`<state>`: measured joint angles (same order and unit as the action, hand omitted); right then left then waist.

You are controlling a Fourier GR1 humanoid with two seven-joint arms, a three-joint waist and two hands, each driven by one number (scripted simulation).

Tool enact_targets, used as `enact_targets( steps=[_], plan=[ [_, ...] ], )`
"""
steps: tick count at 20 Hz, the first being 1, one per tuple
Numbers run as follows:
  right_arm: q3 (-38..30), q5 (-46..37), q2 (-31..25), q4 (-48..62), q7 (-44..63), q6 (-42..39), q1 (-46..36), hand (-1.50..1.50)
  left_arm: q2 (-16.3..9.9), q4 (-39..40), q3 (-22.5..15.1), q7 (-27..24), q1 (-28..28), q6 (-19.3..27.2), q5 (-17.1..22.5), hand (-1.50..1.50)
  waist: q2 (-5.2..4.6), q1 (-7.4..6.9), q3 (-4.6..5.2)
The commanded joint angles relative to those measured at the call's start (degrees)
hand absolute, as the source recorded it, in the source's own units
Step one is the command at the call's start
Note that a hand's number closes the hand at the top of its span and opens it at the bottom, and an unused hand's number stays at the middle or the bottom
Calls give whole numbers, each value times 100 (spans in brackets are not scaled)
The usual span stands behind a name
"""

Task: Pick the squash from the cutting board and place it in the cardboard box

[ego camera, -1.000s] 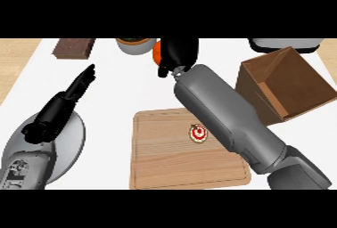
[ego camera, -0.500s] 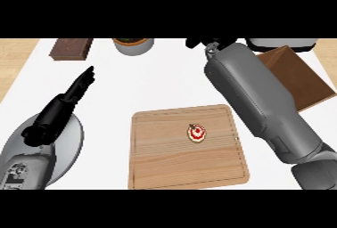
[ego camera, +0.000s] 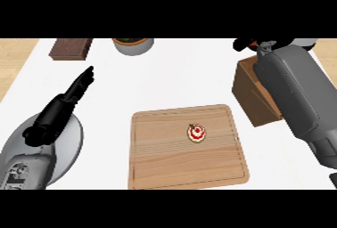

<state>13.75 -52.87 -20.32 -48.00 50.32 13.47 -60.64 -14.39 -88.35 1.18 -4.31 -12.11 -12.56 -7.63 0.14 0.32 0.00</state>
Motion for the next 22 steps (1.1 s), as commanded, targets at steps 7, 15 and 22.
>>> enact_targets(
  steps=[7, 15, 22],
  plan=[
    [-834, 1314, -822, -7, -1142, -1780, 929, 150, -4, 235, 123, -244, -4, -18, -24, 0, -11, 24, 2],
    [-1120, 1897, -923, 101, -1698, -3032, 1157, -150, 44, 126, 40, -244, 64, -60, -114, 0, -11, -17, 2],
    [-1776, 2289, -766, -712, -2939, -1559, 1518, -150, 231, -163, -70, 168, -22, 68, -160, 0, -3, 6, -11]
  ],
)
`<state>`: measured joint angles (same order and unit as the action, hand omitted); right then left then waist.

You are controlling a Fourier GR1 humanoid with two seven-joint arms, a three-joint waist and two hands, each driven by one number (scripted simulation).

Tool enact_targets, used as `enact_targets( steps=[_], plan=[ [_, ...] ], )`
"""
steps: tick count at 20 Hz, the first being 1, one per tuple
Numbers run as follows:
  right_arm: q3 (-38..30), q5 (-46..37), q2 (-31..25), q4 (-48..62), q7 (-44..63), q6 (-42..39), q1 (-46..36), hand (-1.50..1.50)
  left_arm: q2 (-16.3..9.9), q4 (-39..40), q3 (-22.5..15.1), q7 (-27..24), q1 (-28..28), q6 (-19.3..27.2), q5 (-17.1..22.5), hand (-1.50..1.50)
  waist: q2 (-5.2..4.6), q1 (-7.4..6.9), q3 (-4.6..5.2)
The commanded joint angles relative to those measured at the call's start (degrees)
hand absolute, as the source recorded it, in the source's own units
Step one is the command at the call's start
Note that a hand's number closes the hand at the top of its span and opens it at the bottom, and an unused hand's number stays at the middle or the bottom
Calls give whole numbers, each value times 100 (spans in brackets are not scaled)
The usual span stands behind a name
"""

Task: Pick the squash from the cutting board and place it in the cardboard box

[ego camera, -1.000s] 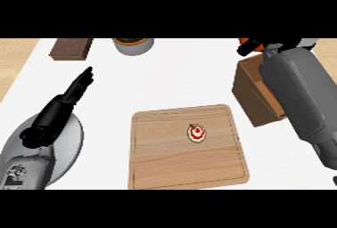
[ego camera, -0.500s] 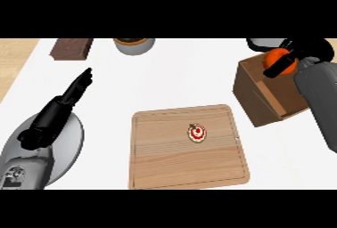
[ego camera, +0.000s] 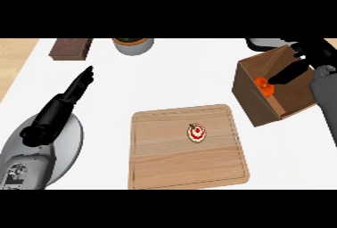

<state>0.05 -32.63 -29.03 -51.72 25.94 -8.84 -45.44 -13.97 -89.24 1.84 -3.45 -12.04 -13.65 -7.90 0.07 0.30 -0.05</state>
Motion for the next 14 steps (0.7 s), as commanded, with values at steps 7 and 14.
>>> enact_targets(
  steps=[7, 14],
  plan=[
    [-2349, 1793, 735, -897, -865, 2322, 43, -150, 43, 87, 47, -38, 17, 52, -4, 0, -2, 98, -14],
    [-3215, 2564, 434, -899, -1920, 2266, 1039, -150, 102, -375, -77, 358, 56, -7, -25, 0, -4, -17, -1]
  ],
)
